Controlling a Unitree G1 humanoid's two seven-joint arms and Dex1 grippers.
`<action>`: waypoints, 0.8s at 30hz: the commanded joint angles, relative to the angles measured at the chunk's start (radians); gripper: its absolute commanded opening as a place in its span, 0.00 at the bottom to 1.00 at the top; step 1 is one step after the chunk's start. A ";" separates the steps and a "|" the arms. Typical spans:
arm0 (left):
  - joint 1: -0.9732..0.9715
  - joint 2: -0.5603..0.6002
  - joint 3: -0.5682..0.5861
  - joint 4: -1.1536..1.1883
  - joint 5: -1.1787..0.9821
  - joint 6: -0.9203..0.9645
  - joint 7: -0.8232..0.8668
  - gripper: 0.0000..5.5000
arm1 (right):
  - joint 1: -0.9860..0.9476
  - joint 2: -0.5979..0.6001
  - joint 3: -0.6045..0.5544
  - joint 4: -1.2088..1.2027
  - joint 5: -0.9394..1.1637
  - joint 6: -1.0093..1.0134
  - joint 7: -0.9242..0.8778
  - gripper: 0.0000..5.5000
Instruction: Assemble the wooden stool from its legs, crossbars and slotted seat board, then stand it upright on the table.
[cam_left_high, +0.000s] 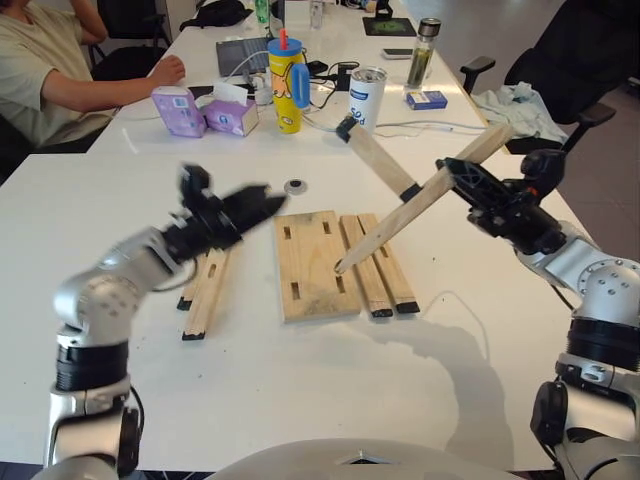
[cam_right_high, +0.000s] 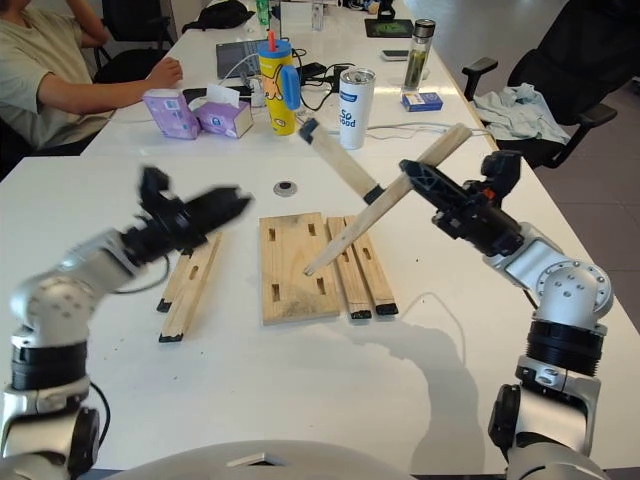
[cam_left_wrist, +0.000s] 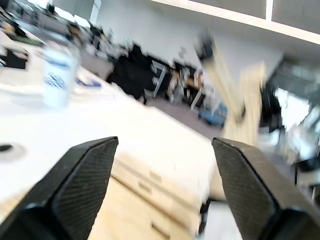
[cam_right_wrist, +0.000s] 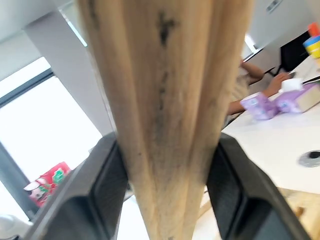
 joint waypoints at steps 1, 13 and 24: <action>0.078 0.046 -0.324 -0.031 0.379 -0.264 -0.116 0.63 | -0.097 -0.029 0.059 0.076 -0.194 -0.190 0.027 0.38; 0.028 -0.015 -0.481 0.316 0.830 -0.585 -0.092 0.63 | -0.189 0.014 0.179 0.209 -0.290 -0.250 0.342 0.38; -0.004 0.114 -0.479 0.483 0.886 -0.698 -0.307 0.63 | -0.186 0.034 0.286 0.243 -0.432 -0.357 0.503 0.38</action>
